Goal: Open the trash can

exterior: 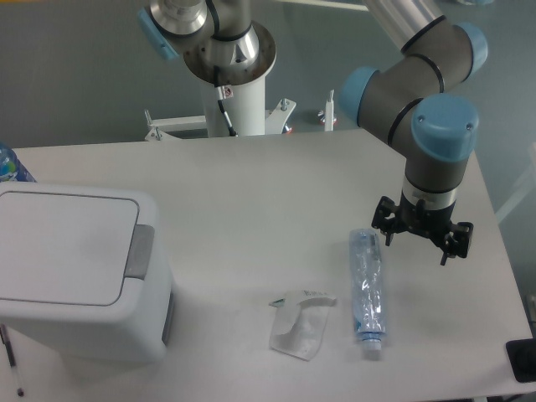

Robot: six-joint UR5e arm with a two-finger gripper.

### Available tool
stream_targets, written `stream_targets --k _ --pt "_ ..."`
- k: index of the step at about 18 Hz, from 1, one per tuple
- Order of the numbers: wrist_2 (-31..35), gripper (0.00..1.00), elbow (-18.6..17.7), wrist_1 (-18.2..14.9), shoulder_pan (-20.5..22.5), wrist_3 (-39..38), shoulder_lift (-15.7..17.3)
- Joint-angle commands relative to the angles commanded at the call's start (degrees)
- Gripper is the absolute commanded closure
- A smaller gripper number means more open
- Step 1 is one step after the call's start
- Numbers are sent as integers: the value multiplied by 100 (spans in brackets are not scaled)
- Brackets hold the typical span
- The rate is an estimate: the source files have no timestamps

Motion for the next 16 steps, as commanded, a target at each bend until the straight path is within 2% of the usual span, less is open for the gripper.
stream_targets --k 9,13,16 --pt "-88 0 62 -35 9 0 -17" --pt "-404 0 9 -18 53 -79 -26" --pt "-544 0 0 9 44 -736 -17"
